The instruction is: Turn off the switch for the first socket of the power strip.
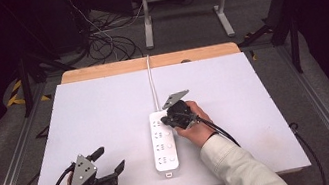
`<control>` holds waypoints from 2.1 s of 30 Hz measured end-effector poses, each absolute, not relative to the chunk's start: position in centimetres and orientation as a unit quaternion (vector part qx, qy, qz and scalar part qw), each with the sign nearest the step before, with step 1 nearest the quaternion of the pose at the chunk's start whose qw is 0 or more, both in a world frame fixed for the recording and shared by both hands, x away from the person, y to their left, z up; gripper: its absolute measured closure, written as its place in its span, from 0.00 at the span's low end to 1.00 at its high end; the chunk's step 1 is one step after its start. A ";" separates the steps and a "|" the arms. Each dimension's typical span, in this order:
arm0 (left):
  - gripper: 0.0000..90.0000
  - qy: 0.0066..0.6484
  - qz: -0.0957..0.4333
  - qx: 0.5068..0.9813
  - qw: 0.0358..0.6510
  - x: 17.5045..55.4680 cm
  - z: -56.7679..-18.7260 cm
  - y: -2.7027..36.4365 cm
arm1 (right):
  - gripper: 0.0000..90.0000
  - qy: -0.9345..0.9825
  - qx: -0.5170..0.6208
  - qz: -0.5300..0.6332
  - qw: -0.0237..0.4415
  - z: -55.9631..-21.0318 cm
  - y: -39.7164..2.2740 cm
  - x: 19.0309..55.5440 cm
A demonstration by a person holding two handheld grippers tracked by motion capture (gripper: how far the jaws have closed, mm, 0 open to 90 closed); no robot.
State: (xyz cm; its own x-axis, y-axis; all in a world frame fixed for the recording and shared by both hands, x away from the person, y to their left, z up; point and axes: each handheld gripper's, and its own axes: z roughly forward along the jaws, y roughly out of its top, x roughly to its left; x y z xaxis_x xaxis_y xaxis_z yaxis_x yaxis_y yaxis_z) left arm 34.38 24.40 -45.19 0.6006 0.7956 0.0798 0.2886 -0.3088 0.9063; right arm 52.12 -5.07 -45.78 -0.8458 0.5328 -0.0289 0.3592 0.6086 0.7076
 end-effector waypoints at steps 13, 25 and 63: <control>0.26 0.353 0.272 0.764 0.466 34.5 -45.2 24.4 | 1.00 0.867 0.247 0.417 0.121 -42.1 -5.6 50.9; 0.26 0.351 0.271 0.765 0.468 34.6 -45.1 24.4 | 0.92 0.860 0.223 0.439 0.134 -39.8 -5.9 49.6; 0.26 0.354 0.278 0.761 0.467 34.5 -45.1 24.4 | 0.21 0.834 0.197 0.488 0.163 -36.8 -12.2 44.7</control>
